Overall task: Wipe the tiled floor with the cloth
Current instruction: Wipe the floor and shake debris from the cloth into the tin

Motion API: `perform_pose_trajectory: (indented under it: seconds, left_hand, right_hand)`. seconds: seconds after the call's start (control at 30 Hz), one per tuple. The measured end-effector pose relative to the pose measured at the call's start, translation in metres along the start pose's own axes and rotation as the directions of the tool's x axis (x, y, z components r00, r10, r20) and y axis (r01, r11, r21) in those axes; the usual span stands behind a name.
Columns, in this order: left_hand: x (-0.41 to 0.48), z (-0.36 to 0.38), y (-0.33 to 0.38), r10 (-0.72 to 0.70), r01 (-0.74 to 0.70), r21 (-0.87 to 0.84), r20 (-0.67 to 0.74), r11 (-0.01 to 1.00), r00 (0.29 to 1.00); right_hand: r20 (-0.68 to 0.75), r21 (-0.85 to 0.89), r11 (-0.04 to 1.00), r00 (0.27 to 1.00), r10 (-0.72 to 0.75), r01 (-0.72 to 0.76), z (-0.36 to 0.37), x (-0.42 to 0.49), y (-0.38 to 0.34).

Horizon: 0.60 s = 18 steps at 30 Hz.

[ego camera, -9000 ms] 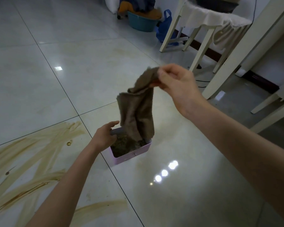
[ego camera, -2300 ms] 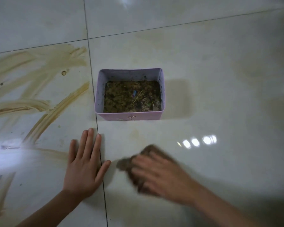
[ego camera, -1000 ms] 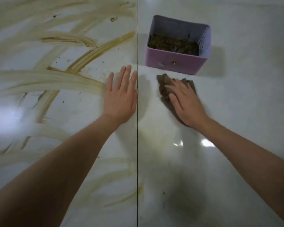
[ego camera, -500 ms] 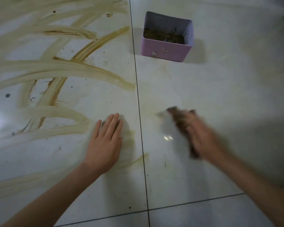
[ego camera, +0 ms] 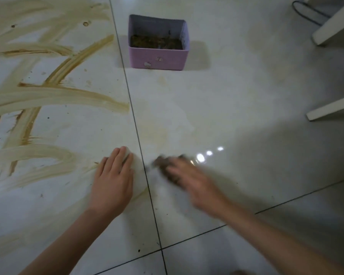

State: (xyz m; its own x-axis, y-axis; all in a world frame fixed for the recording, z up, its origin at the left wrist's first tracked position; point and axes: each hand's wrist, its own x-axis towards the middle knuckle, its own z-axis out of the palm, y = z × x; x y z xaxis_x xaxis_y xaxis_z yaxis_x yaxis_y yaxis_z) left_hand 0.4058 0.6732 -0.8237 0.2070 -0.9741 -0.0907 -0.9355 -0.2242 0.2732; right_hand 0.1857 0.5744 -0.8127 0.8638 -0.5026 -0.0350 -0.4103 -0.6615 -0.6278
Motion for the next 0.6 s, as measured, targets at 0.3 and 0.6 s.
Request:
perform_pose_trajectory:
  seconds: [0.3,0.6]
  left_hand:
    - [-0.001,0.006,0.004,-0.052,0.050,-0.042,-0.028,0.998,0.998]
    - [-0.003,0.005,0.002,-0.057,0.058,-0.043,0.014,0.997,0.998]
  right_hand:
    - [-0.566,-0.158,0.725,0.663,0.490,-0.671,-0.047,-0.043,0.084]
    - [-0.102,-0.143,0.968,0.976,0.194,-0.207,-0.040,-0.068,0.063]
